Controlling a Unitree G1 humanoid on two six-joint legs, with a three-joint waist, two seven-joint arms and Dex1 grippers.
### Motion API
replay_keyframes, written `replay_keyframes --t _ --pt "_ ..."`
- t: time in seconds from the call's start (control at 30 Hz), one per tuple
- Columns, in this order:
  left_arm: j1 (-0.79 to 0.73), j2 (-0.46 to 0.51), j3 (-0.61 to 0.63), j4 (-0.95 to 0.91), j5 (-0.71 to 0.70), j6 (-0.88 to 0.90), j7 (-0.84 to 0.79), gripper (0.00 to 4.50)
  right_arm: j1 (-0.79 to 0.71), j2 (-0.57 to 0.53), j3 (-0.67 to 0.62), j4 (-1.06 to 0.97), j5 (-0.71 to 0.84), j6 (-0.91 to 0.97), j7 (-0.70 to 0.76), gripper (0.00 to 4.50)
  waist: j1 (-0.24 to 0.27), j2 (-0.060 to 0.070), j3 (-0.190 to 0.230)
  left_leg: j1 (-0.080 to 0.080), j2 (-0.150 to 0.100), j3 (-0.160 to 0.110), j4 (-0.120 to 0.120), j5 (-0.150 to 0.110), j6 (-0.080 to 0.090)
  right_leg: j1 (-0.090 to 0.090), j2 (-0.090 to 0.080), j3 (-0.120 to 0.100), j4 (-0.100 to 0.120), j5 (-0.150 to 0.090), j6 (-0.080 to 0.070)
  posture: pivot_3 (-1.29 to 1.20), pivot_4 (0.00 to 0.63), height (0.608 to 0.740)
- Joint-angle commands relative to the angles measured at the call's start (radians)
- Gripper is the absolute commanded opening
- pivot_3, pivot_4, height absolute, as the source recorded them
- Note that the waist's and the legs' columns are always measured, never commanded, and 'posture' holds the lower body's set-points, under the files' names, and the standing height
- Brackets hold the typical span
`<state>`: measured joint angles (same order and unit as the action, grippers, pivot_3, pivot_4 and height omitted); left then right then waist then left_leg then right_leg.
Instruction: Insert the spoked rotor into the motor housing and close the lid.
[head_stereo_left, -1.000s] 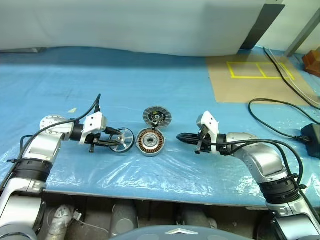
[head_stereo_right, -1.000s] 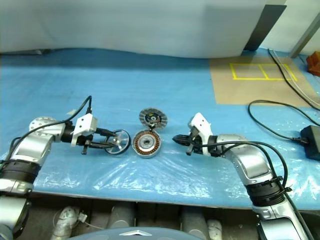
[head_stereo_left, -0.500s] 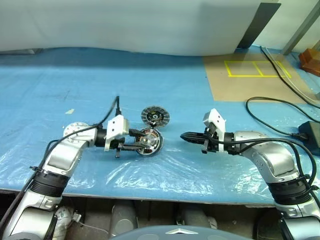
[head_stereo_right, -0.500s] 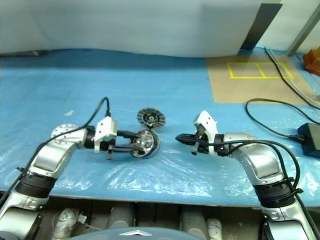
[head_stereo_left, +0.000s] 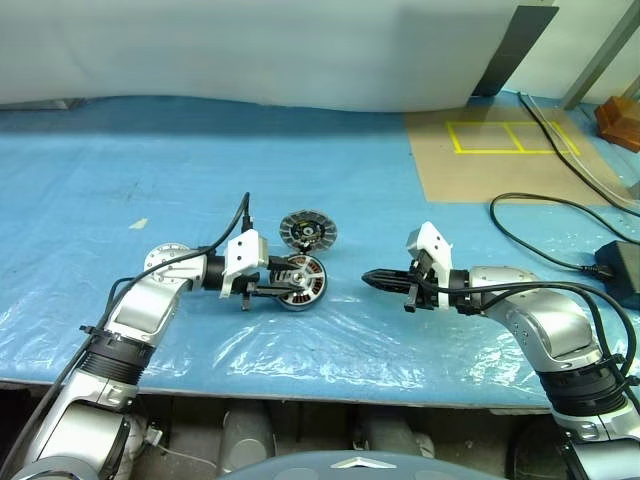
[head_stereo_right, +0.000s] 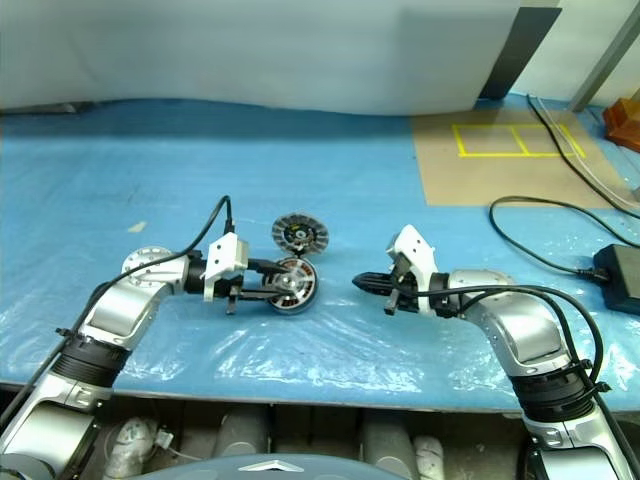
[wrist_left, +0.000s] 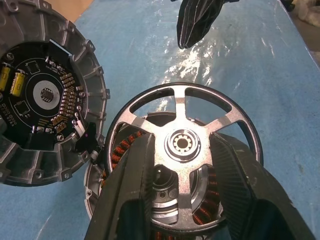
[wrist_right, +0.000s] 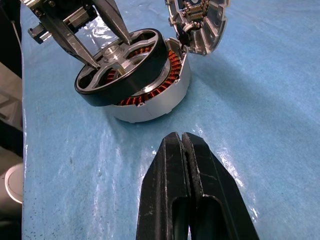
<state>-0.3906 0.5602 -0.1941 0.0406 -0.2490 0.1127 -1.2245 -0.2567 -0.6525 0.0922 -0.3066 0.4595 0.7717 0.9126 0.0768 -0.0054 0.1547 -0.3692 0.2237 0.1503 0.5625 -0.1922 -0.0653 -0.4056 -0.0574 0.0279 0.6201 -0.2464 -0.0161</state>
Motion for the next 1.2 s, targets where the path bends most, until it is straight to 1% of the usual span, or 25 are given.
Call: replay_keyframes --t 0.03,0.3,0.73,0.93,1.2 --pt "-0.019 -0.014 0.066 -0.04 -0.071 0.005 0.018 1.68 0.01 -0.013 -0.017 -0.045 0.016 -0.006 -0.003 0.0 0.0 0.0 0.0 0.0 0.0 0.0 0.0 0.0 0.0 0.0 0.0 0.0 0.0 0.0 0.0 0.0 0.15 0.74" --pt "0.028 0.013 0.094 -0.017 -0.071 0.003 0.035 1.68 0.022 -0.027 -0.005 -0.037 0.007 -0.013 0.003 0.0 -0.002 0.0 0.0 0.0 0.0 0.0 0.0 0.0 0.0 0.0 0.0 0.0 0.0 0.0 0.0 0.0 0.15 0.74" --pt "0.077 -0.009 0.085 -0.004 -0.066 -0.004 0.06 1.68 0.008 -0.038 0.017 -0.019 -0.011 -0.026 0.016 0.0 -0.002 0.0 0.0 0.0 0.0 0.0 0.001 0.0 0.0 0.0 0.0 0.0 0.001 0.0 0.0 0.0 0.15 0.74" --pt "0.113 -0.005 0.101 0.008 -0.071 -0.008 0.073 1.68 0.006 -0.042 0.02 -0.013 -0.015 -0.029 0.017 0.0 -0.003 0.0 0.0 0.0 0.0 0.0 0.001 0.0 0.0 0.0 0.0 0.0 0.001 0.0 0.0 0.0 0.15 0.74" --pt "0.108 -0.021 0.077 -0.001 -0.061 -0.012 0.081 1.68 -0.006 -0.035 0.033 0.005 -0.029 -0.042 0.019 0.0 0.0 0.0 0.0 0.001 0.0 0.0 0.003 0.0 0.0 0.001 0.0 0.0 0.001 0.0 0.0 0.0 0.15 0.74"
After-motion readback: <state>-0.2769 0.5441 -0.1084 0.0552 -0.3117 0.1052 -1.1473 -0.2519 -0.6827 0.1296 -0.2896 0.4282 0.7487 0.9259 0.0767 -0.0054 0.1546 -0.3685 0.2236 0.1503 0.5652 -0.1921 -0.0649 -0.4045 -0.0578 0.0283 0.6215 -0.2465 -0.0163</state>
